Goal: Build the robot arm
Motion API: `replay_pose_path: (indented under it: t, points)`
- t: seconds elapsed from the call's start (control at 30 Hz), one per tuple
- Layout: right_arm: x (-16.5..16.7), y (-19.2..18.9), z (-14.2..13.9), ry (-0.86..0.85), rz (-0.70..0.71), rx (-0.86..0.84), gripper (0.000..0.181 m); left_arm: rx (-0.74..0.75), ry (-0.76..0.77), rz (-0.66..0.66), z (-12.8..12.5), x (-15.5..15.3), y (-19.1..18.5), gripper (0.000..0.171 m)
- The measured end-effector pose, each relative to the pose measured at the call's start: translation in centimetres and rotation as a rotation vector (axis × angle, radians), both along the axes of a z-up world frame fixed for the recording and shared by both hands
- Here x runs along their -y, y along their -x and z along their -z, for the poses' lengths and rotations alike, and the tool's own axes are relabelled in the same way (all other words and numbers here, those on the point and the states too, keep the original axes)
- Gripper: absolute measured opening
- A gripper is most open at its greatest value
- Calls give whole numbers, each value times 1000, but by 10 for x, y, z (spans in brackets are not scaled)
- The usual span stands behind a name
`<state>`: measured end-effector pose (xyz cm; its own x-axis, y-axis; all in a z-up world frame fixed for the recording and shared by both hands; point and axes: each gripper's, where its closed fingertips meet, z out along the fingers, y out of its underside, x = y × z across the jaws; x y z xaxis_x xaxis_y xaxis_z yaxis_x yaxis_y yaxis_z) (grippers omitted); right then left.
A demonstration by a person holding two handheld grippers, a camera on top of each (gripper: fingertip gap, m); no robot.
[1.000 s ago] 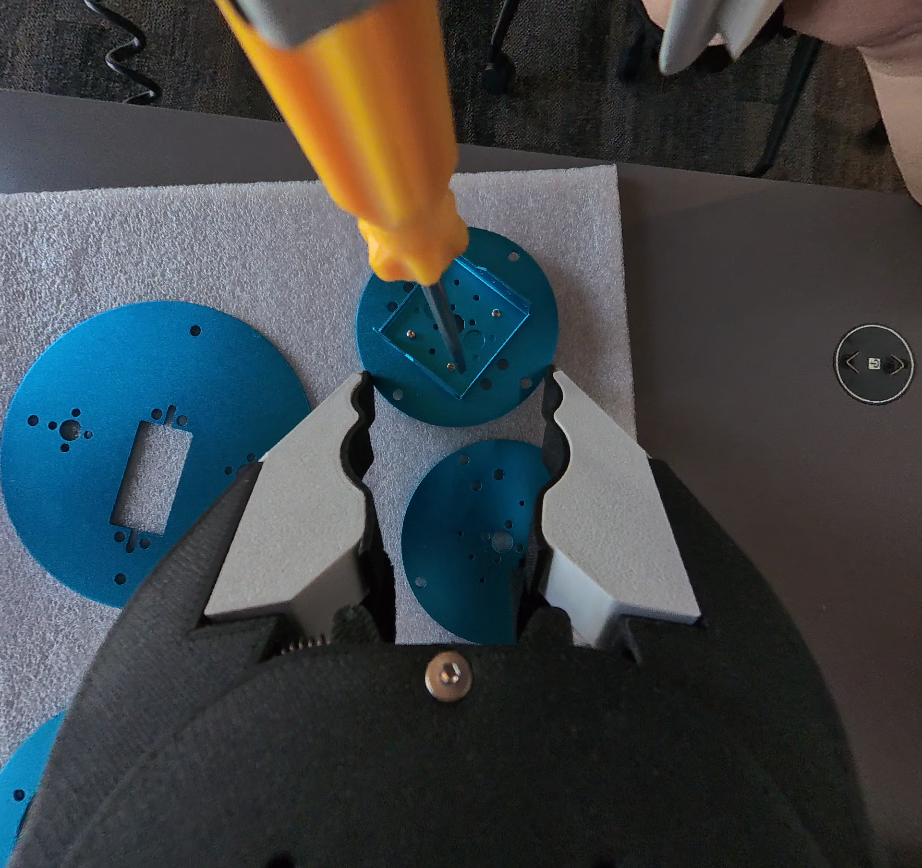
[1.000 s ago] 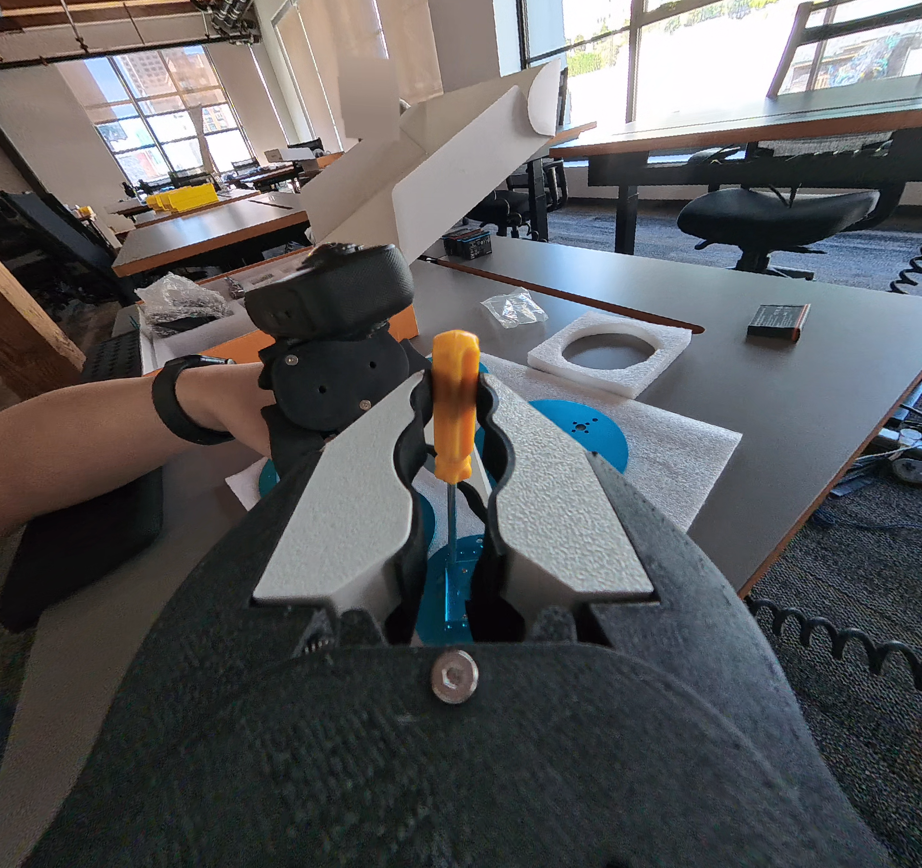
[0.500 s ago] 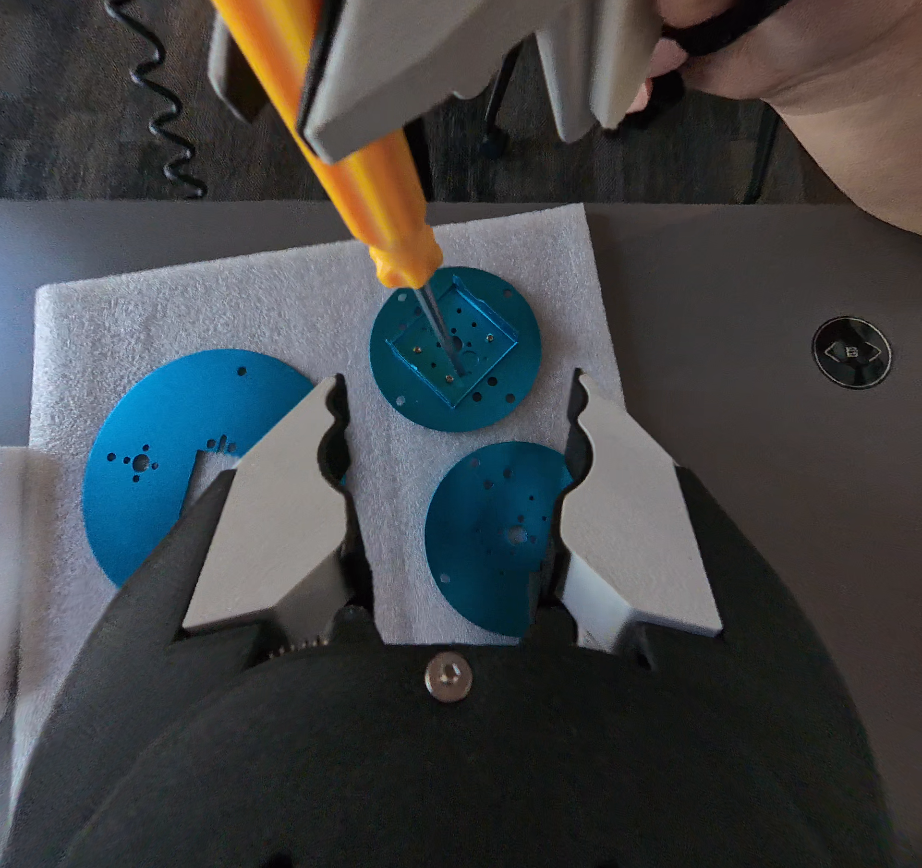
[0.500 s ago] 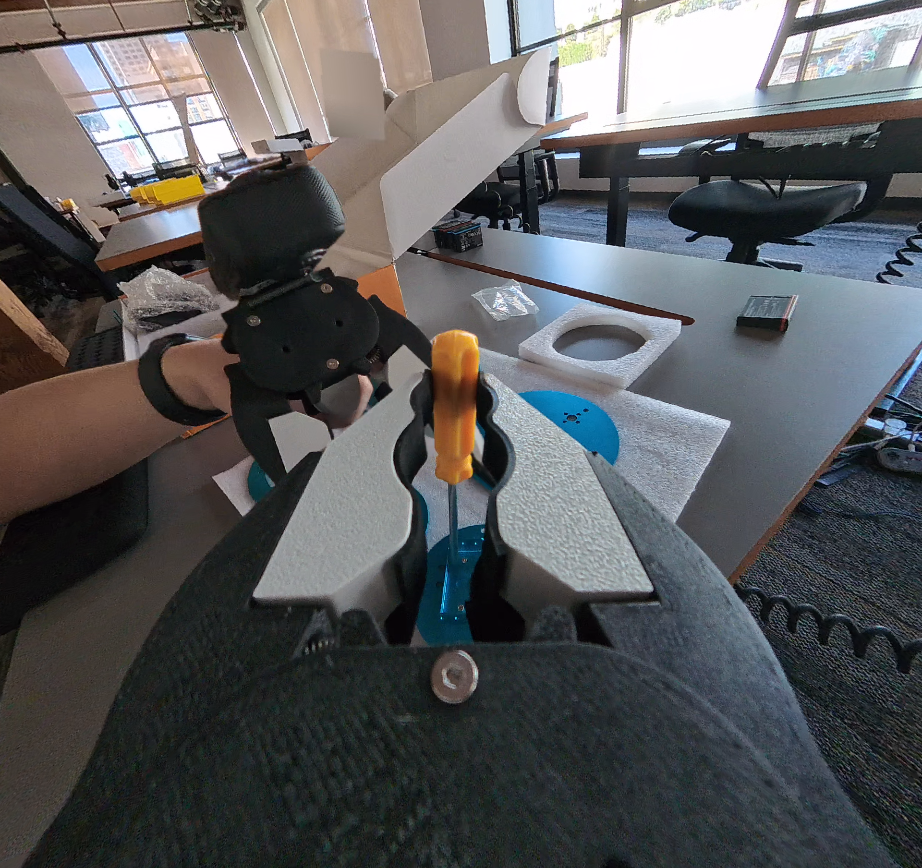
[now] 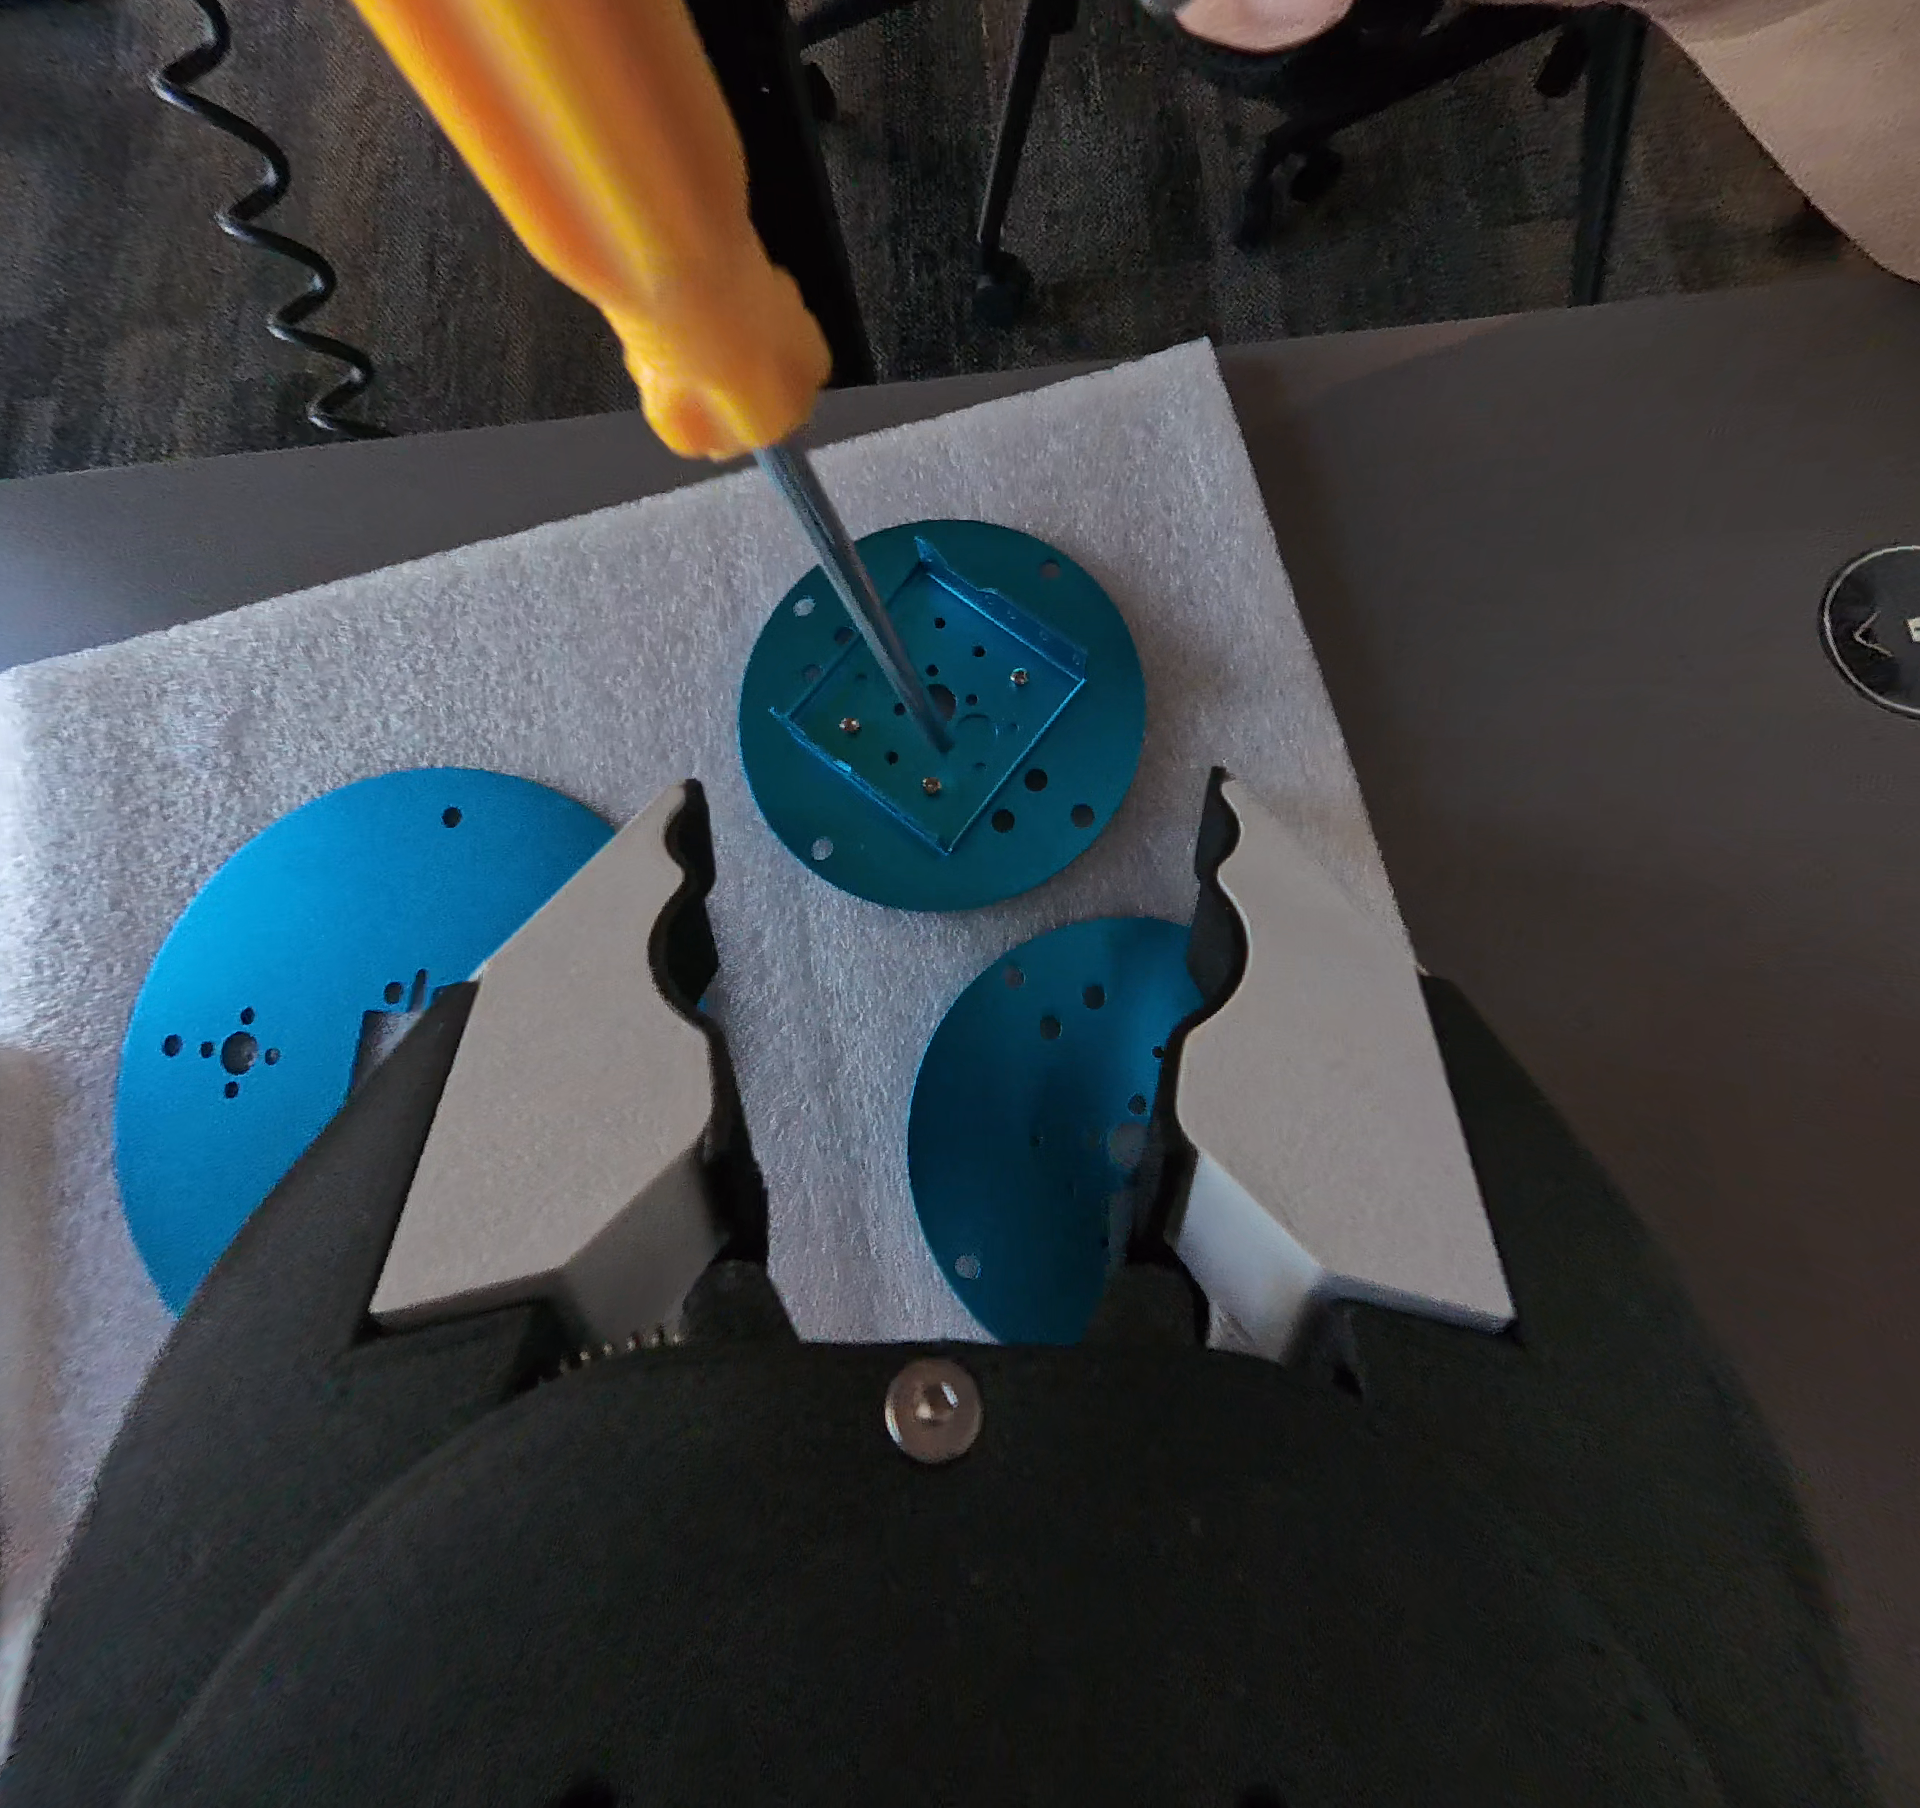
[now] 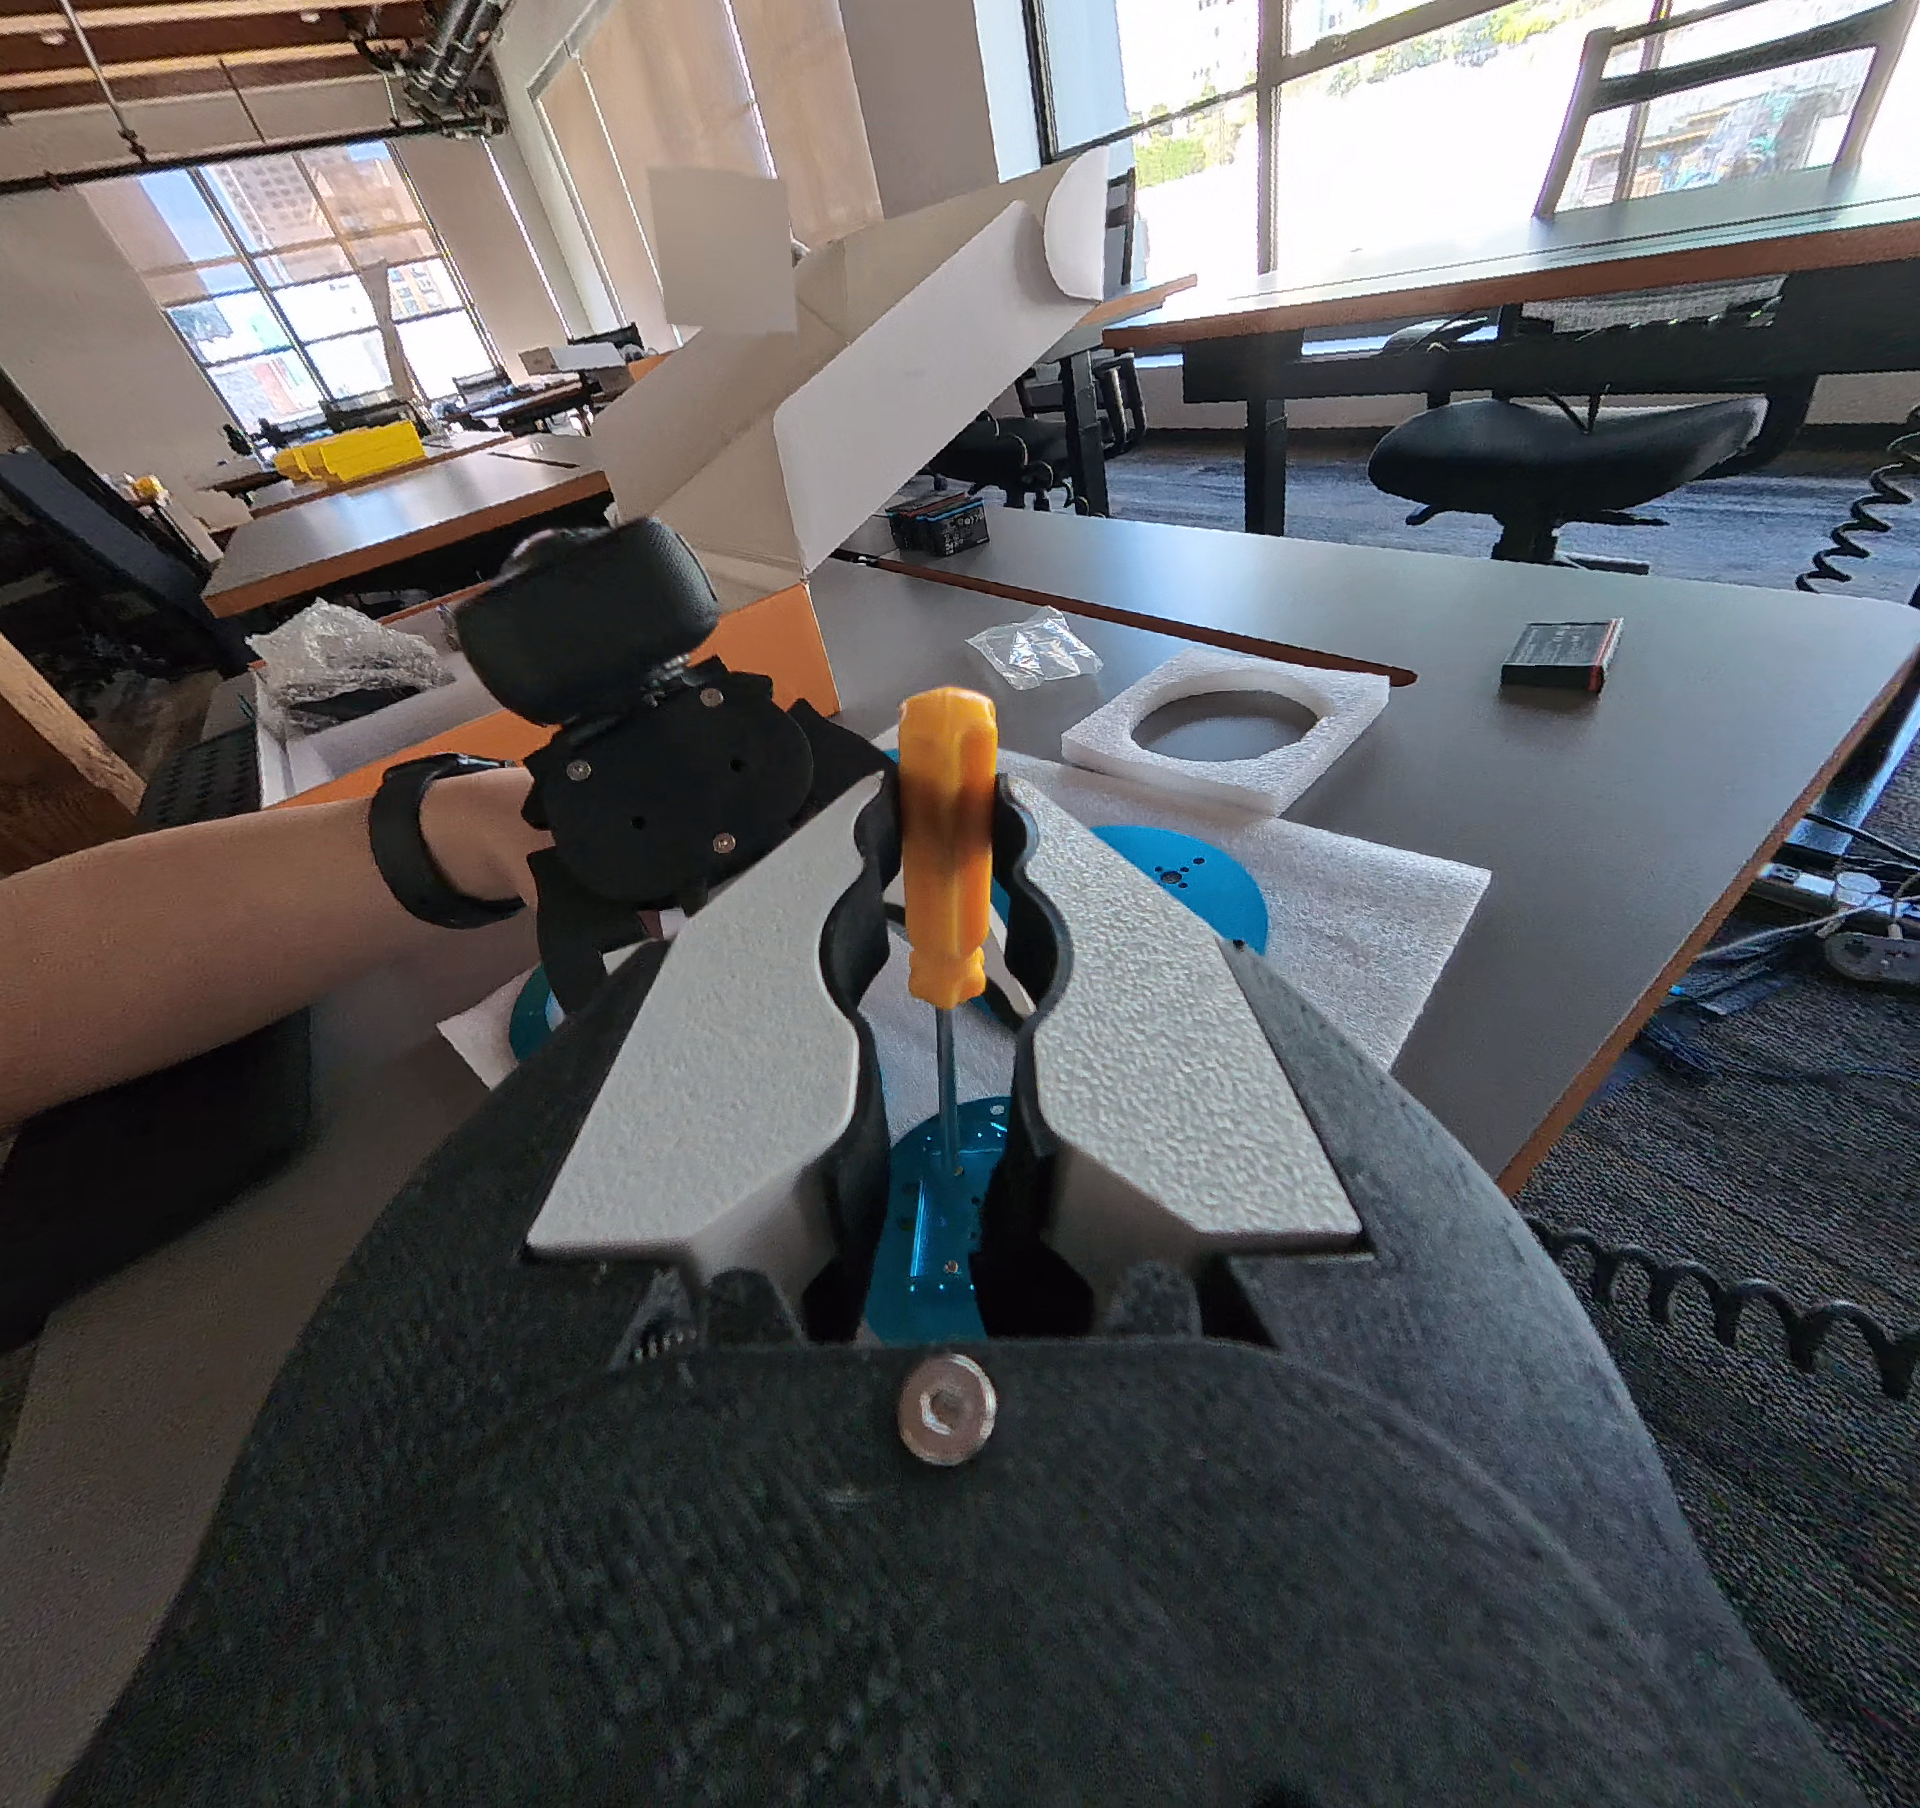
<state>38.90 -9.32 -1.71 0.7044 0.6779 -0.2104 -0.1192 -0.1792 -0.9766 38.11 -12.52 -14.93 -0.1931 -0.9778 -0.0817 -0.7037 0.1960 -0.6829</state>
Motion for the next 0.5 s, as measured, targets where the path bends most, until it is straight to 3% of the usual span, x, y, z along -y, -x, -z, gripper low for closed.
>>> replay_pose_path:
  t: [0.27,0.37,0.5]
  points:
    - [0,-7,-2,-2,3,-46,14,8,80,-25,7,0,-3,91]
    - [-2,-6,3,11,-1,-40,15,32,94,-45,6,-5,-4,79]
    - [-2,-5,4,3,-5,-35,14,40,75,-39,5,-5,-2,74]
